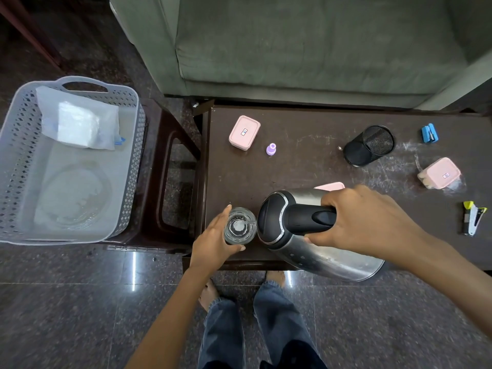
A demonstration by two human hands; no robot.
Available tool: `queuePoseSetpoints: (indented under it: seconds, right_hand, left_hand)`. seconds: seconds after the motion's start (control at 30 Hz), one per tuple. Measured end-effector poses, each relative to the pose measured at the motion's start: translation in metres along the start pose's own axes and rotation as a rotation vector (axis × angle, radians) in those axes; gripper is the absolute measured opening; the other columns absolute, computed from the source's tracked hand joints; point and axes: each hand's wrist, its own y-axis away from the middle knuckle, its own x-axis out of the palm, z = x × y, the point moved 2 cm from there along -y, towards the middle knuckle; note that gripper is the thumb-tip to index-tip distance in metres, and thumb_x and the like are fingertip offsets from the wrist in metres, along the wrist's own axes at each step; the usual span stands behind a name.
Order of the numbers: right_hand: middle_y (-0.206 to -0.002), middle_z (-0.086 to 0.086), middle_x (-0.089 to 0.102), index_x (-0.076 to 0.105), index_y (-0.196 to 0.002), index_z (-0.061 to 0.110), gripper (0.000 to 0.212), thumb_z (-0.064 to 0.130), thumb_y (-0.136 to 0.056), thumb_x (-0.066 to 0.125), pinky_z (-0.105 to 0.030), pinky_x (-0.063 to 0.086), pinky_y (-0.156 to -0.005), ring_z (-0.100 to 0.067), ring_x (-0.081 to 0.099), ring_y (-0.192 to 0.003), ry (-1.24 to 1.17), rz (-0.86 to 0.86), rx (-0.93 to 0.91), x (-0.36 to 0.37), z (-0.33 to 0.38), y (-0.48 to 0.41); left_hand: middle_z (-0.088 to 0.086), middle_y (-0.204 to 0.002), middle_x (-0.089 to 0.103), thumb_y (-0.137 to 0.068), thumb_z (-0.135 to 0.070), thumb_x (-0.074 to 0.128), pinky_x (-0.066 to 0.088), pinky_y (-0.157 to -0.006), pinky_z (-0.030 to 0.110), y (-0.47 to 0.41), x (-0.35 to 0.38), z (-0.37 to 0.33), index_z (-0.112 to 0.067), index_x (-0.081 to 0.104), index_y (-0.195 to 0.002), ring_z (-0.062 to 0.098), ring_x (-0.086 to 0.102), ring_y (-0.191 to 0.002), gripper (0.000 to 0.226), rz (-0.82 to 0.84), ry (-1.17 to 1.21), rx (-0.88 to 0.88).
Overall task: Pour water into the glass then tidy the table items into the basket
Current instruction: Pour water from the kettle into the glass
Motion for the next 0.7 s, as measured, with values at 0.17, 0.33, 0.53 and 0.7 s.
queuePoseSetpoints:
  seconds: [0.17, 0.33, 0.53, 0.7]
  right_hand:
    - [-0.059, 0.004, 0.048, 0.049, -0.065, 0.017, 0.039, 0.052, -0.066, 0.065, -0.027, 0.032, -0.05, -0.02, 0.047, -0.061, -0.006, -0.005, -0.025, -0.0002, 0.001, -0.0009]
    - [-0.062, 0.006, 0.047, 0.042, -0.061, 0.021, 0.04, 0.054, -0.067, 0.064, -0.029, 0.034, -0.058, -0.024, 0.05, -0.068, -0.022, -0.002, -0.031, 0.0004, 0.0012, -0.0011]
    - [-0.062, 0.007, 0.044, 0.045, -0.066, 0.02, 0.038, 0.055, -0.068, 0.063, -0.029, 0.035, -0.06, -0.024, 0.049, -0.067, -0.023, -0.006, -0.04, -0.0005, 0.0021, 0.0008]
    - [-0.061, 0.007, 0.043, 0.046, -0.067, 0.02, 0.037, 0.053, -0.068, 0.063, -0.03, 0.032, -0.057, -0.022, 0.046, -0.064, -0.016, -0.006, -0.034, -0.0011, 0.0026, 0.0016]
  left_hand:
    - [-0.009, -0.148, 0.039, -0.067, -0.036, 0.08, 0.041, -0.099, 0.029, 0.001, -0.0002, -0.0012, -0.031, 0.018, -0.147, 0.011, 0.041, -0.133, 0.102, -0.007, -0.006, 0.002]
    - [-0.01, -0.147, 0.039, -0.067, -0.036, 0.081, 0.041, -0.1, 0.029, 0.0007, -0.0005, -0.0012, -0.032, 0.018, -0.147, 0.009, 0.04, -0.133, 0.102, -0.001, -0.001, -0.001]
    - [-0.012, -0.147, 0.04, -0.066, -0.036, 0.081, 0.042, -0.098, 0.028, 0.0001, -0.0006, -0.0009, -0.033, 0.018, -0.147, 0.009, 0.042, -0.132, 0.103, -0.003, 0.001, -0.008]
    - [-0.012, -0.146, 0.041, -0.066, -0.035, 0.081, 0.041, -0.096, 0.028, -0.0002, -0.0003, -0.0011, -0.032, 0.019, -0.147, 0.009, 0.042, -0.132, 0.102, -0.008, -0.001, -0.001]
